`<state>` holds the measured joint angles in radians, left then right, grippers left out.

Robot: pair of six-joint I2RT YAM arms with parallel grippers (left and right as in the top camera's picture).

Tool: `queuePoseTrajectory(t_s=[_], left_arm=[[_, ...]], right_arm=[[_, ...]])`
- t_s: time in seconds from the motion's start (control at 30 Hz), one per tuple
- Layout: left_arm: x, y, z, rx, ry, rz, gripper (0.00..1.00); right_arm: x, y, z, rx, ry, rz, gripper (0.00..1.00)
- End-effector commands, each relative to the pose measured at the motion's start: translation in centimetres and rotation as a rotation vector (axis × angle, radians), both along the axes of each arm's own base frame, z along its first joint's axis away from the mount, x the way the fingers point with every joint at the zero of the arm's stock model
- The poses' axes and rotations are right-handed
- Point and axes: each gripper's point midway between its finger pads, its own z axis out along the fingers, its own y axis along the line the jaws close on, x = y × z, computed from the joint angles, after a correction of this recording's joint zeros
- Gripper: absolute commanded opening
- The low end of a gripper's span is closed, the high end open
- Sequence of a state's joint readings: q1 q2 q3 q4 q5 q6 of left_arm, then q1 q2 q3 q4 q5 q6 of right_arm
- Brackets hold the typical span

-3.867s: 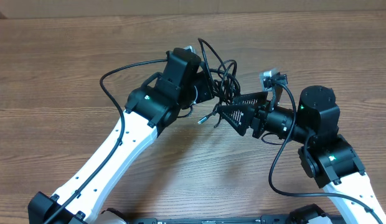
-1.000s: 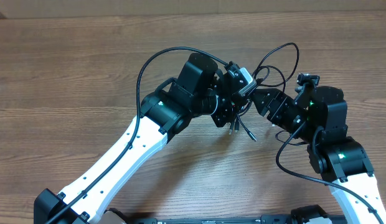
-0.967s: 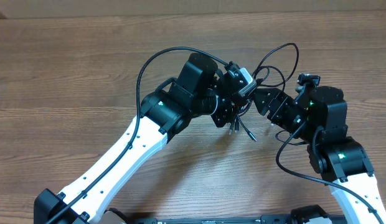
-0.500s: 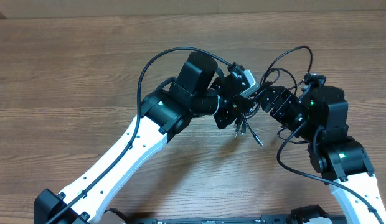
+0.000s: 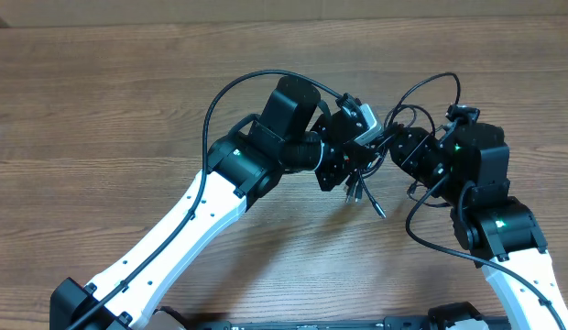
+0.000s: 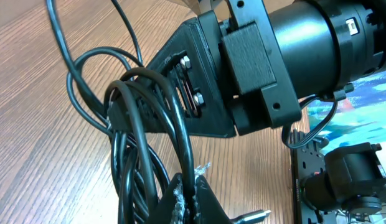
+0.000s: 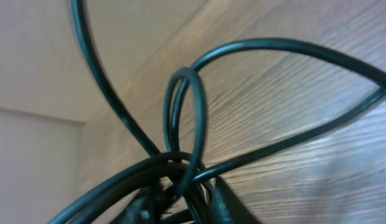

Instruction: Untangle cables

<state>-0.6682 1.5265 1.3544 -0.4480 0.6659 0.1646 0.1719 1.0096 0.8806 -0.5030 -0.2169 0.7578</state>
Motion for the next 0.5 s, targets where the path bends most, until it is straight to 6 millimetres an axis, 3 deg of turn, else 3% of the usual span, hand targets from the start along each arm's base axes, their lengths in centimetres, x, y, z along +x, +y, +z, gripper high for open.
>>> queuePoseTrajectory(t_s=[0.0, 0.47], left_arm=[[-1.3, -0.5, 1.2, -0.032, -0.024, -0.059, 0.04], [-2.8, -0.9, 1.9, -0.081, -0.011, -0.150, 0.04]], right_arm=[[0.6, -0.9, 0.5, -0.024, -0.019, -0.047, 0.17], [0.9, -1.9, 0.4, -0.057, -0.024, -0.100, 0.08]])
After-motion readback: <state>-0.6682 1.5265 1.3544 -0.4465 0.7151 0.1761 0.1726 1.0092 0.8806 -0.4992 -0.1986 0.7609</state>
